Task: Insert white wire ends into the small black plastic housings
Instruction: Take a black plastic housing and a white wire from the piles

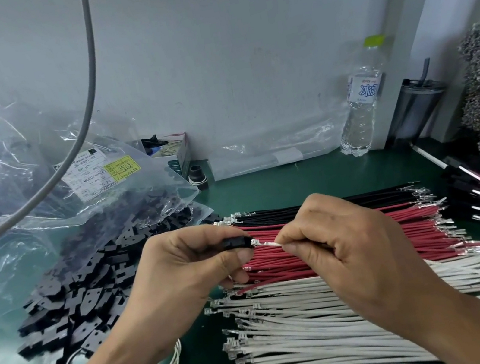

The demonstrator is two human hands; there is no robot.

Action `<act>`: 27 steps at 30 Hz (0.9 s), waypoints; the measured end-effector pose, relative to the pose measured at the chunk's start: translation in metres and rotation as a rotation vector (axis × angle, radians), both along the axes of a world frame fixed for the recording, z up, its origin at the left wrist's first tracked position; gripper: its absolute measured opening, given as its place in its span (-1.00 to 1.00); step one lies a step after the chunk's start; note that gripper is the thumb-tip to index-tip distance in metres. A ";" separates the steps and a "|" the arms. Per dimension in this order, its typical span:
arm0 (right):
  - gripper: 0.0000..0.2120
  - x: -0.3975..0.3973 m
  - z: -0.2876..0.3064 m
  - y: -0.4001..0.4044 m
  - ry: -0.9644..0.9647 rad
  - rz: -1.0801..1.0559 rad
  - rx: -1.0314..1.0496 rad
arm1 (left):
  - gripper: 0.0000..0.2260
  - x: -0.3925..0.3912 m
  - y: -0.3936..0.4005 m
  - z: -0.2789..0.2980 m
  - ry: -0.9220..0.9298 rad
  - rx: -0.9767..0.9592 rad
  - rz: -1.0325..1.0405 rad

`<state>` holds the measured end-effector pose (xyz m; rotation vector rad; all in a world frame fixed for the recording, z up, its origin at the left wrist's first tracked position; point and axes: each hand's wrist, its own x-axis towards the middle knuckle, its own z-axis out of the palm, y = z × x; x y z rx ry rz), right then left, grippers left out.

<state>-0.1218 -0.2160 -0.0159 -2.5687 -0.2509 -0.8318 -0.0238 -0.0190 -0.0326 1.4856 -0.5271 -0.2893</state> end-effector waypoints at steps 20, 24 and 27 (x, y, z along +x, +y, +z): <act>-0.82 0.006 -0.010 0.008 -0.082 -0.018 0.013 | -0.86 -0.002 -0.002 -0.007 -0.173 0.062 -0.088; -0.78 0.007 -0.013 0.012 -0.114 0.013 -0.015 | -0.86 -0.002 -0.002 -0.008 -0.183 0.059 -0.119; -0.79 0.007 -0.012 0.007 -0.120 0.045 -0.031 | -0.87 -0.002 -0.001 -0.007 -0.193 0.061 -0.137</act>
